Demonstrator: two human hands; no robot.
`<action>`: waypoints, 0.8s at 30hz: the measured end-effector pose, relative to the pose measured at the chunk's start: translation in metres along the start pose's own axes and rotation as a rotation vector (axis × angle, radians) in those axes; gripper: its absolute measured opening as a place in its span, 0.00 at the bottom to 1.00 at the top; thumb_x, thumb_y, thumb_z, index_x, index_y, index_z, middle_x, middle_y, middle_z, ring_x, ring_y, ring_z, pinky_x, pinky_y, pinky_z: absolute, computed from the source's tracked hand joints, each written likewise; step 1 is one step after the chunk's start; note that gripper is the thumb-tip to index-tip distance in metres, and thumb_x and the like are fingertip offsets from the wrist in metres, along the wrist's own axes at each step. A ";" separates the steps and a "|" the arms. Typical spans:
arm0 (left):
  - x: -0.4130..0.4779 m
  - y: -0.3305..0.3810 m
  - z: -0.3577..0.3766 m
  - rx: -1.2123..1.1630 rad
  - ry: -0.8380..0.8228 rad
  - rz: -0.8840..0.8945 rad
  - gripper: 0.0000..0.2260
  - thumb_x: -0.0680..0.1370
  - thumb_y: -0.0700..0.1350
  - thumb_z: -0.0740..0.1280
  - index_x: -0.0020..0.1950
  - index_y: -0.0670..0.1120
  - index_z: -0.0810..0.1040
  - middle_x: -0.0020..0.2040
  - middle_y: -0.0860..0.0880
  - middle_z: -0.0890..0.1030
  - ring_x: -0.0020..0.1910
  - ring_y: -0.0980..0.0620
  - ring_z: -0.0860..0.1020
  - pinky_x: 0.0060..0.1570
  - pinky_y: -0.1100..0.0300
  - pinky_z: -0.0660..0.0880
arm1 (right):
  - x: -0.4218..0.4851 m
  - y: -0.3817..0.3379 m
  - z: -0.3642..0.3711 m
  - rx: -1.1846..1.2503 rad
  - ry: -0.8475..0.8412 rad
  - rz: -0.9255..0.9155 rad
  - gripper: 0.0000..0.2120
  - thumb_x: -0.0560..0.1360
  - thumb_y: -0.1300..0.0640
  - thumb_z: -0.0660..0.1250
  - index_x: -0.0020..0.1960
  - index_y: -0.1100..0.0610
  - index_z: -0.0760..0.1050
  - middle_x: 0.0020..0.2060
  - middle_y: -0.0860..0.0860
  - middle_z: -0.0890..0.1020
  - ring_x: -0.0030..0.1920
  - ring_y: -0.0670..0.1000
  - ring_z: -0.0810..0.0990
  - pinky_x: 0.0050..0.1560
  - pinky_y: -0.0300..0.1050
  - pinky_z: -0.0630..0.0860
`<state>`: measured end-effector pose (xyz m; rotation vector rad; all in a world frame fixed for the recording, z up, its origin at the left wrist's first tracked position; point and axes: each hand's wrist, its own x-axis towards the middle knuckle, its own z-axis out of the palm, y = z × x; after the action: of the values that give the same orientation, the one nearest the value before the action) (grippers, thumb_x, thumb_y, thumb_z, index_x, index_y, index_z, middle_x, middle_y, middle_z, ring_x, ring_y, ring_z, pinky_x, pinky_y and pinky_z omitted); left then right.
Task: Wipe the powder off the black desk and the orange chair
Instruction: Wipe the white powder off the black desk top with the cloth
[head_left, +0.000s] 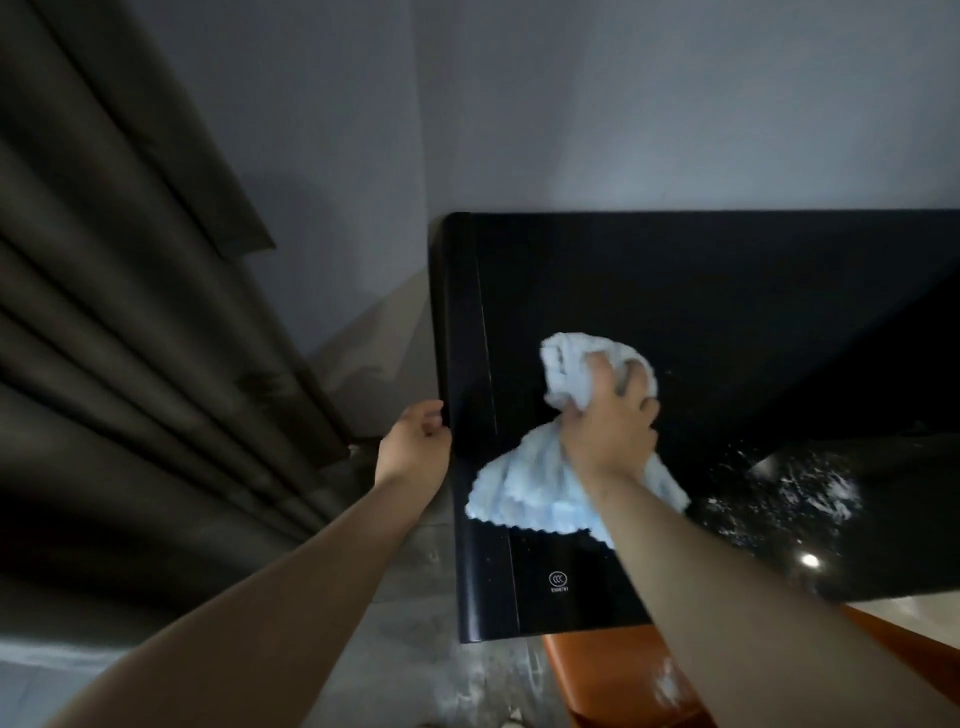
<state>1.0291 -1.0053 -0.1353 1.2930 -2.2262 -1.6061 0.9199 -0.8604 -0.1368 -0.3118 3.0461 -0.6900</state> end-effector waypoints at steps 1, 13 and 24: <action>-0.002 -0.003 0.001 0.018 0.027 -0.001 0.16 0.77 0.40 0.60 0.65 0.50 0.73 0.59 0.49 0.79 0.57 0.48 0.77 0.60 0.52 0.74 | -0.017 -0.006 0.003 -0.020 0.001 -0.074 0.27 0.74 0.50 0.65 0.70 0.42 0.59 0.74 0.55 0.53 0.64 0.63 0.63 0.55 0.59 0.69; -0.038 -0.007 0.020 0.041 -0.003 0.082 0.17 0.79 0.40 0.58 0.68 0.49 0.71 0.64 0.48 0.75 0.60 0.49 0.74 0.54 0.61 0.69 | -0.063 0.032 -0.027 -0.163 -0.075 -0.137 0.27 0.74 0.51 0.65 0.70 0.42 0.61 0.71 0.52 0.59 0.60 0.58 0.66 0.51 0.53 0.73; -0.061 -0.040 0.000 0.130 0.036 0.046 0.18 0.79 0.41 0.58 0.69 0.49 0.70 0.66 0.47 0.75 0.59 0.47 0.74 0.52 0.63 0.67 | -0.120 0.056 -0.016 -0.248 -0.115 -0.229 0.24 0.75 0.48 0.63 0.69 0.41 0.61 0.72 0.49 0.57 0.65 0.58 0.64 0.54 0.51 0.71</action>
<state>1.0897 -0.9671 -0.1455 1.2796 -2.3558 -1.4321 1.0261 -0.7807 -0.1510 -0.6854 3.0126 -0.2821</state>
